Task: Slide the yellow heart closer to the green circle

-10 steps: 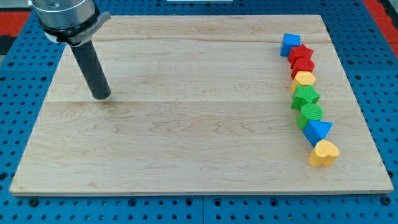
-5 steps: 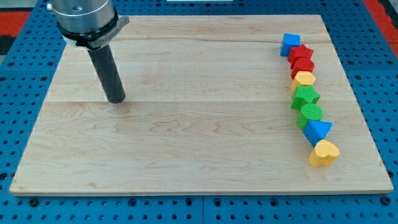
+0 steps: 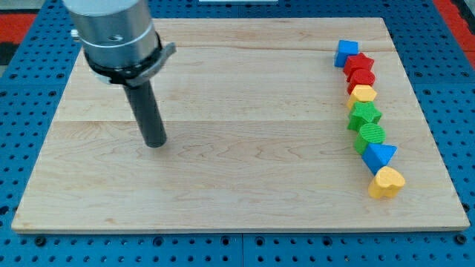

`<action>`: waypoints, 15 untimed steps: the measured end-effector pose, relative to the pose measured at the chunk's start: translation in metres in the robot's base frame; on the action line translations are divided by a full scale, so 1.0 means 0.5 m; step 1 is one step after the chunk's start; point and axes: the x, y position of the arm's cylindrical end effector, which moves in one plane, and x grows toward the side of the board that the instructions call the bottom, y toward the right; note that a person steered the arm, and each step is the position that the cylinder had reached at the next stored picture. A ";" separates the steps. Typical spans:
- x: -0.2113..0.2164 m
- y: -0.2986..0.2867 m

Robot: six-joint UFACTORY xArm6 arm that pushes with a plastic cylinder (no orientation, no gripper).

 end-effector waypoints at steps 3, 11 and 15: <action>0.047 0.144; 0.237 0.447; 0.243 0.622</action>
